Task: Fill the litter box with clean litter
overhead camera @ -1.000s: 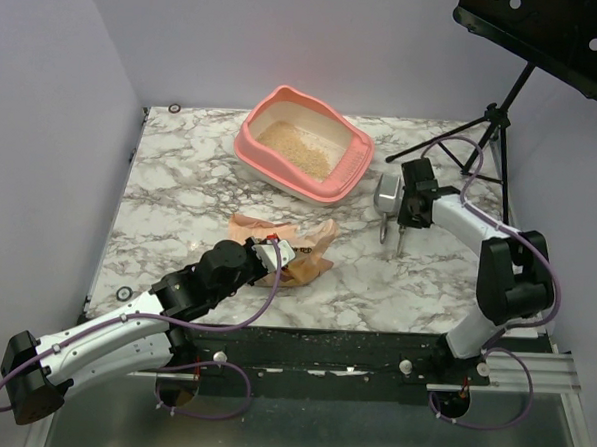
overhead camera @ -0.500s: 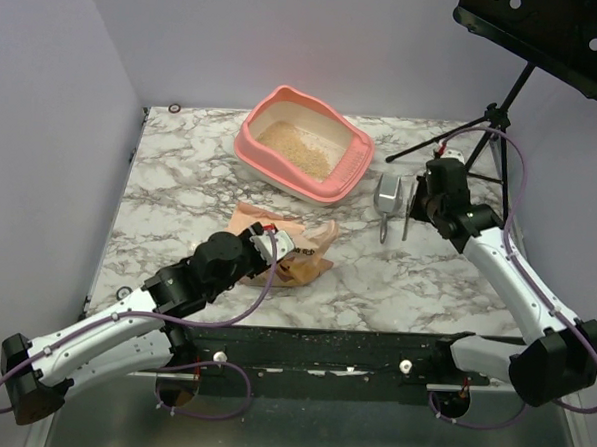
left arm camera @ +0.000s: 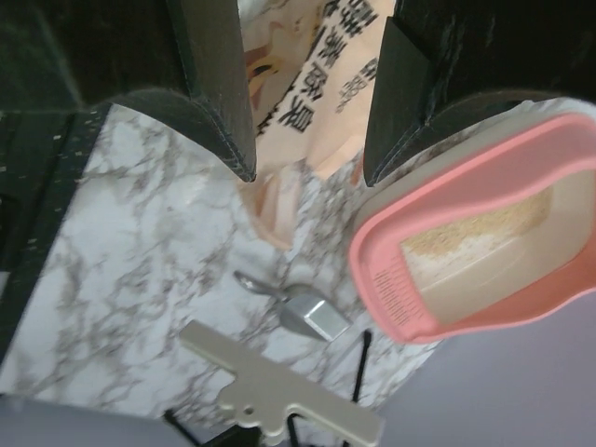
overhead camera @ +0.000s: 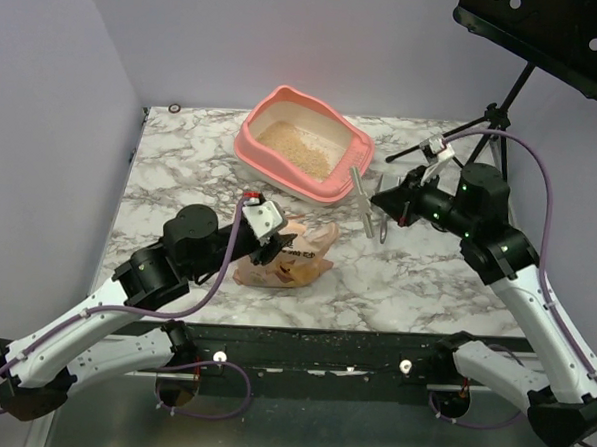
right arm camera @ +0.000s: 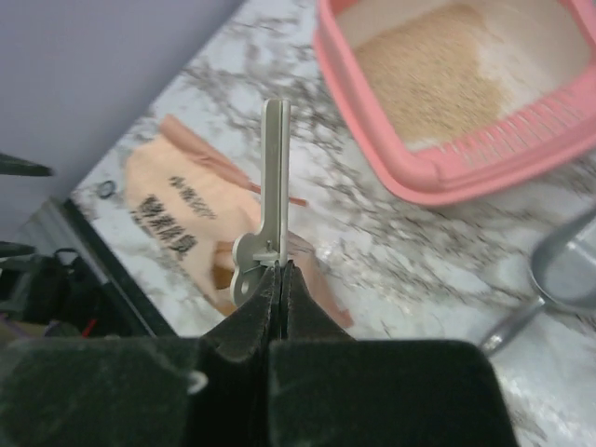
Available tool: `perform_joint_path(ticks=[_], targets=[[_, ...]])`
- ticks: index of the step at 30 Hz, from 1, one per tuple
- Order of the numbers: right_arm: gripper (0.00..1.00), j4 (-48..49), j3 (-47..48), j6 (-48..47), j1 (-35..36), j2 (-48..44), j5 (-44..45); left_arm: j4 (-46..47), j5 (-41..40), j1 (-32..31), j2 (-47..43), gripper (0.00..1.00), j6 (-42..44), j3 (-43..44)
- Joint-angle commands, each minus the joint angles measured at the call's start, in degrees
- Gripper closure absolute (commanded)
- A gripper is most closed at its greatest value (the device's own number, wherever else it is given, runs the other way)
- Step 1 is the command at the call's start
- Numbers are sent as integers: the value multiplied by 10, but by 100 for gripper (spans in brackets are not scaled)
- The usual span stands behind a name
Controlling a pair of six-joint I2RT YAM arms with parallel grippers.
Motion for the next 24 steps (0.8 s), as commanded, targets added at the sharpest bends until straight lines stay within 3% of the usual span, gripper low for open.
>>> perform_joint_path(ticks=[1,5,13,24], targets=[[99,74,-5,-13,7,-24,-215,89,176,-1,14,42,-102,10],[99,125,-19,11,21,-33,-309,193,224,4,32,41,-194,0],[99,201,-38,53,27,-66,-338,272,286,60,84,42,-274,24],[99,268,-68,85,27,-73,-359,463,392,124,74,42,-342,-59]])
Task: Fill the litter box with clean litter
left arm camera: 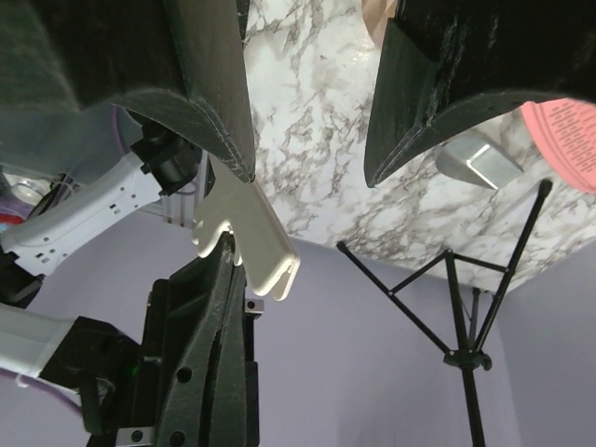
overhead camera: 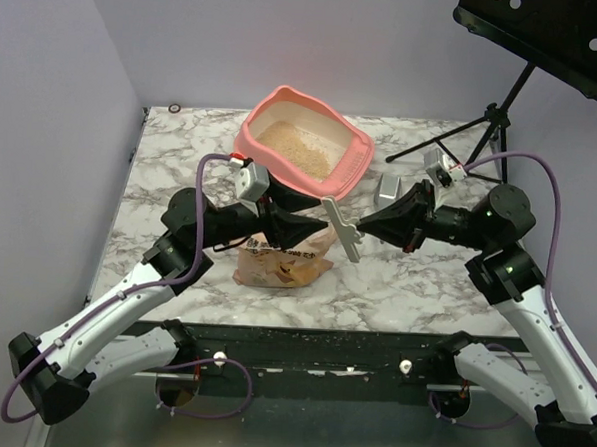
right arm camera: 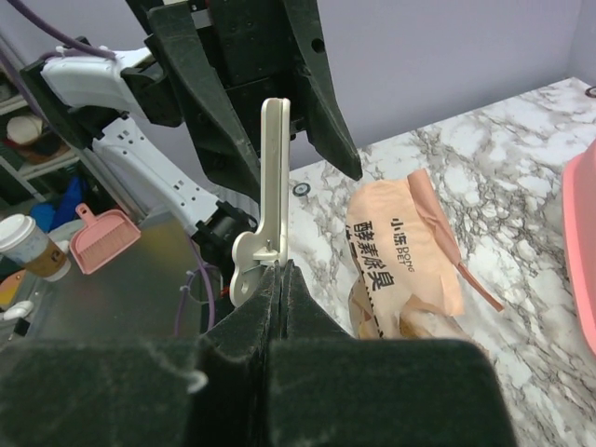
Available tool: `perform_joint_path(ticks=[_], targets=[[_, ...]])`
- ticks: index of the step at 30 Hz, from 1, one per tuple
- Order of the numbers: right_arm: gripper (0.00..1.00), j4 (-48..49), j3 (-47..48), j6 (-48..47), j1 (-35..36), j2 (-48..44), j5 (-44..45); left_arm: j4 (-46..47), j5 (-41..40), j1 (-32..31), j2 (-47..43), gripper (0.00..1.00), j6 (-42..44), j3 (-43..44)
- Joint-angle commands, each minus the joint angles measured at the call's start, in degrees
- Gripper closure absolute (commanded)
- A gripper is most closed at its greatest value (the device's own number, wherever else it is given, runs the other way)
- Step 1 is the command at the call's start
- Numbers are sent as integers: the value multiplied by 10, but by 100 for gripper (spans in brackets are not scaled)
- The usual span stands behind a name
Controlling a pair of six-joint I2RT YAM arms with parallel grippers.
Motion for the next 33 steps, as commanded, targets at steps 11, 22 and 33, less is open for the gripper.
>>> perform_joint_path(ticks=[11,22,33], targets=[[99,166,-43,76,2,44,-76,243,133,43,40,44,-160,-36],[99,199,-56,84,2,49,-82,301,163,58,71,68,-210,-42],[81,198,-53,88,3,71,-89,361,188,65,82,100,-258,-47]])
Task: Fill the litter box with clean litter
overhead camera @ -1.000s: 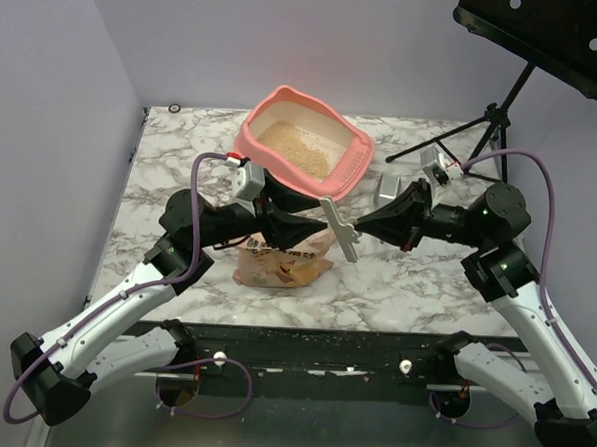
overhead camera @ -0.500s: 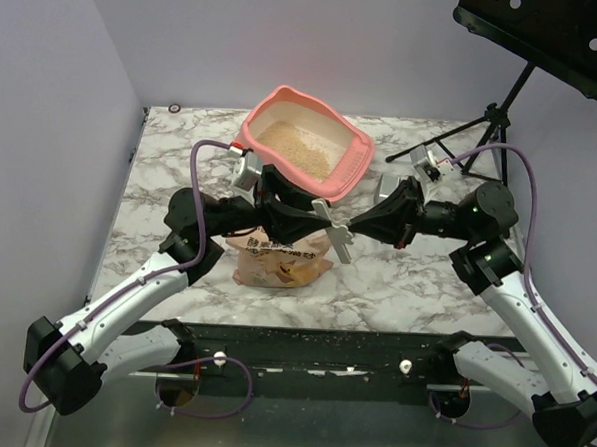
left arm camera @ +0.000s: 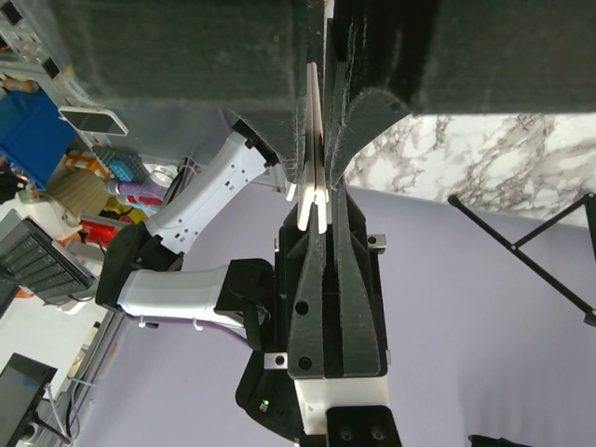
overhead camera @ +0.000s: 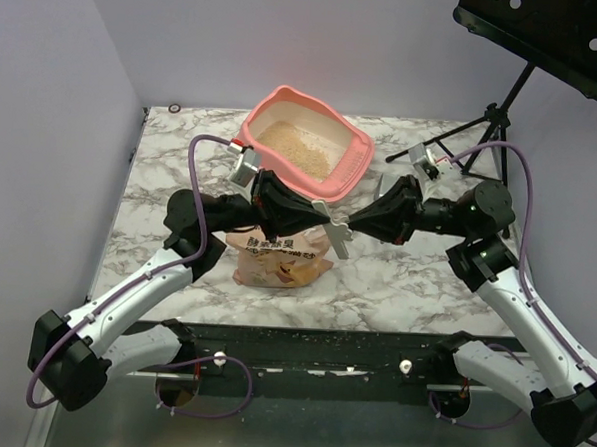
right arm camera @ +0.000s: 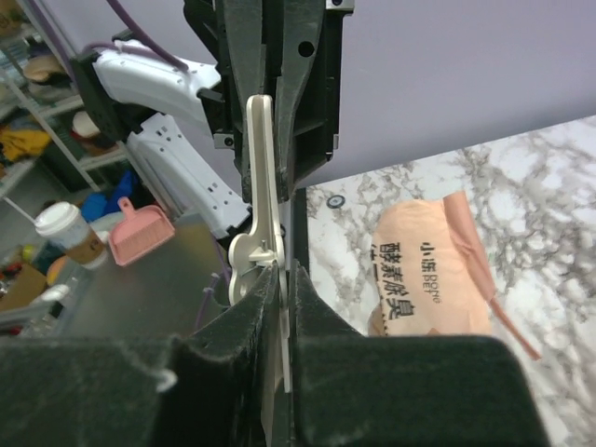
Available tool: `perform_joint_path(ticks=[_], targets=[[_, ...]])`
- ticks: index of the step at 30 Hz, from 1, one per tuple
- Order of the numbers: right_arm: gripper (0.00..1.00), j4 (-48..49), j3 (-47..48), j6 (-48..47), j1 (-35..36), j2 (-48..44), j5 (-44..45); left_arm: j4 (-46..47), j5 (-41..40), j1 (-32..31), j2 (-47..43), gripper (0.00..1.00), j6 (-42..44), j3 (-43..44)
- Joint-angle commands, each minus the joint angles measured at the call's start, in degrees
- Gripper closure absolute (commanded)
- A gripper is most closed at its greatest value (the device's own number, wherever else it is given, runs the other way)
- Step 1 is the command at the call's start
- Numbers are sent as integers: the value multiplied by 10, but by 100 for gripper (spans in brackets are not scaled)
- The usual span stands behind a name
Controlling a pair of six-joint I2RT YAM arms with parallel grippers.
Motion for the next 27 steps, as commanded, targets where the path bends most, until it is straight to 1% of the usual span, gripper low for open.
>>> perform_joint_path(ticks=[1,3,4,5,7,10,12,14,15,16,19,25,27], targets=[[72,-13,3,-8,3,9,-7,51,22,5,3,100,-19,-2],[52,-75,17,-45,3,-4,28,33,24,5,-2,100,-15,-2],[49,-100,26,-68,3,-13,53,14,20,5,-8,100,-7,-1],[43,-120,32,-87,2,-24,80,-18,10,6,-14,100,6,2],[38,-135,34,-109,2,-43,119,-71,-12,5,-37,100,42,2],[32,-154,37,-132,2,-59,134,-163,-32,6,-65,100,96,12],[30,-184,46,-151,3,-65,144,-203,-37,6,-74,100,118,19],[28,-192,53,-163,3,-70,150,-222,-40,6,-86,100,129,17],[27,-190,53,-164,3,-71,136,-228,-41,7,-89,100,133,16],[26,-185,53,-164,3,-66,103,-232,-42,6,-92,100,135,14],[25,-184,70,-151,3,-29,27,-233,-41,7,-97,100,136,12],[25,-171,72,-136,3,4,-9,-228,-39,6,-98,100,136,9],[25,-146,68,-129,5,13,-17,-228,-37,6,-96,100,137,10]])
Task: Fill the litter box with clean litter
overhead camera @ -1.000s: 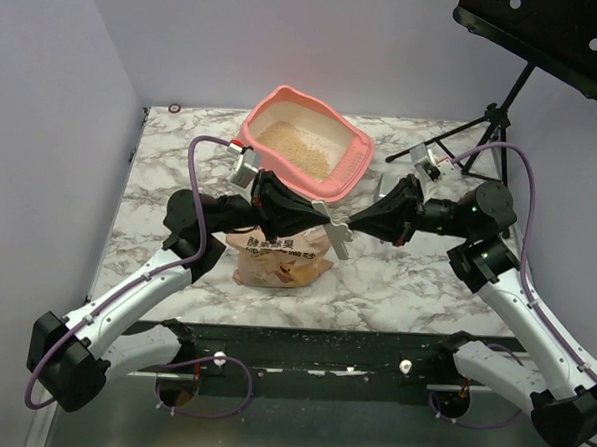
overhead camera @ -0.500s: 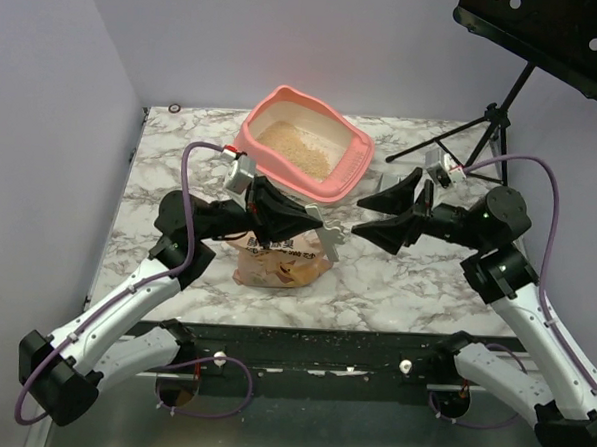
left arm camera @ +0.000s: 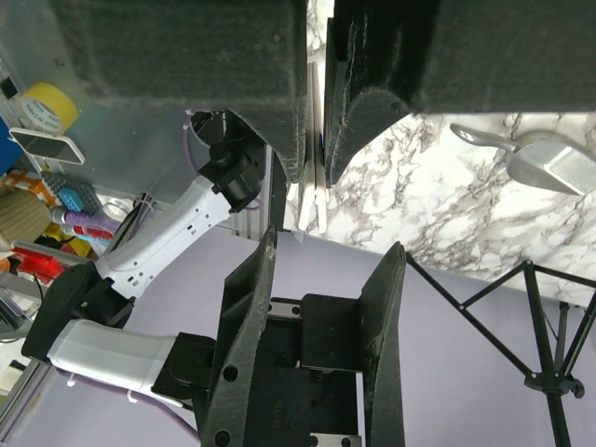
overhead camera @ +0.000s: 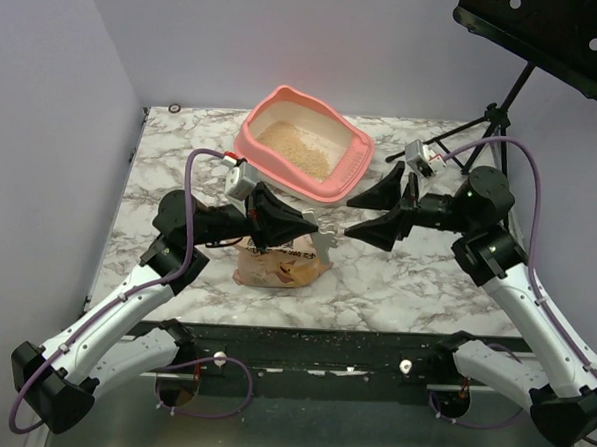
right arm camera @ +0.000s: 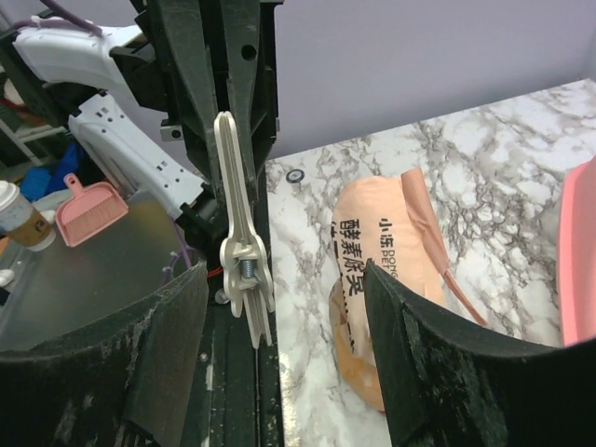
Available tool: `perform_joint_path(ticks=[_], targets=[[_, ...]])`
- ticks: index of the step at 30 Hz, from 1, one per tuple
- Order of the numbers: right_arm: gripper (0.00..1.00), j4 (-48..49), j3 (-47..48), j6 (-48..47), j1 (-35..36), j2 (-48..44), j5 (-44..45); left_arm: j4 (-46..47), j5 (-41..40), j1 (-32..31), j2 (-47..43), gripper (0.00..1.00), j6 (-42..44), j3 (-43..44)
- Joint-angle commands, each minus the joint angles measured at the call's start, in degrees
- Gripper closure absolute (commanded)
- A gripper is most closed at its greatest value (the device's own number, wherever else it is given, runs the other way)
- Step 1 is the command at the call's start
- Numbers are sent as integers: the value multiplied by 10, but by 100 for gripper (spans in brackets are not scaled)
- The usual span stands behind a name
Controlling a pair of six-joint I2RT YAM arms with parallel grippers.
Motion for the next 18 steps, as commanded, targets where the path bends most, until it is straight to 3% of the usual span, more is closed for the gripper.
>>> perform_joint_path(ticks=[1,18], targets=[[25,21,0,11,9,12,-50,2,-5,3,-4,100,11,9],[27,52,-16,15,59,57,-48,-8,-15,5,-14,100,24,14]])
